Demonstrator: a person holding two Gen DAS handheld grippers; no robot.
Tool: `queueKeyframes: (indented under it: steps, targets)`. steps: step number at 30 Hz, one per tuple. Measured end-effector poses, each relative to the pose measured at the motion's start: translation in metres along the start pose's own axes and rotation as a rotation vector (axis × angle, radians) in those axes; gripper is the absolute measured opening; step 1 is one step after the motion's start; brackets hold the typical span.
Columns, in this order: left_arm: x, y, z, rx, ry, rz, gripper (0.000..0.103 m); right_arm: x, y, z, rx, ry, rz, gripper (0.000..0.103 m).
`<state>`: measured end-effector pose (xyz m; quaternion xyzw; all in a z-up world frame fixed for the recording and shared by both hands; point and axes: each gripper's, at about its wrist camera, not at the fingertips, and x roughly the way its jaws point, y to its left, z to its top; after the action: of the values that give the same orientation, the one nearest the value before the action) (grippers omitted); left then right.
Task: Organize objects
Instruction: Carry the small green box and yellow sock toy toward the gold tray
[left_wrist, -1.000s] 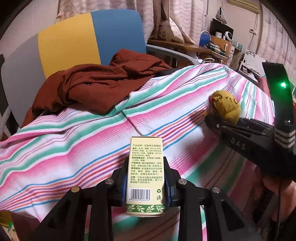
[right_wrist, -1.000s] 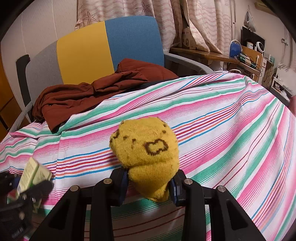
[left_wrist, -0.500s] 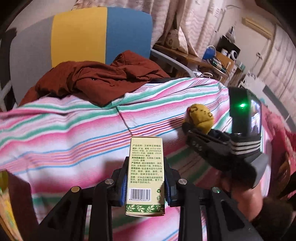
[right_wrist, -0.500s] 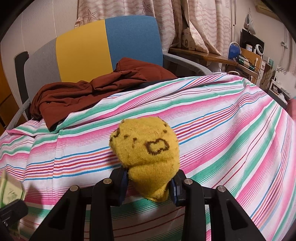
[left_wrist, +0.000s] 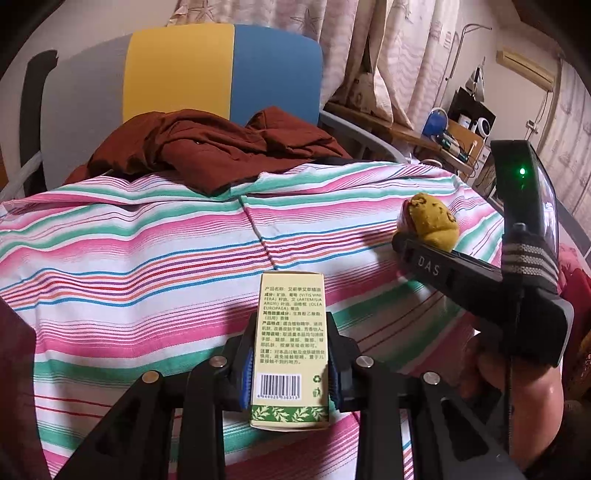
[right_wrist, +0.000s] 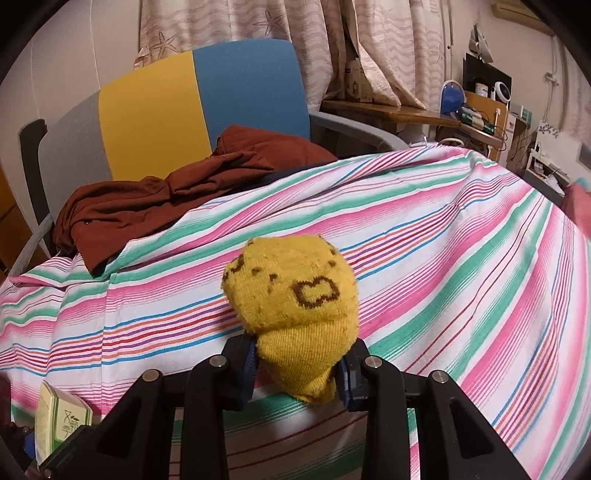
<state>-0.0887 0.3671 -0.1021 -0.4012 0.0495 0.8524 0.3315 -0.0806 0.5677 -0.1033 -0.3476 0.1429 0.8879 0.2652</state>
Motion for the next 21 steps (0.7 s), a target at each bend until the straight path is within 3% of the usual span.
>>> queueKeyframes:
  steps: [21]
  targets:
    - [-0.006,-0.004,-0.007,0.056,-0.033,0.032,0.030,-0.044,-0.005,-0.020,0.020,-0.061,0.017,0.034]
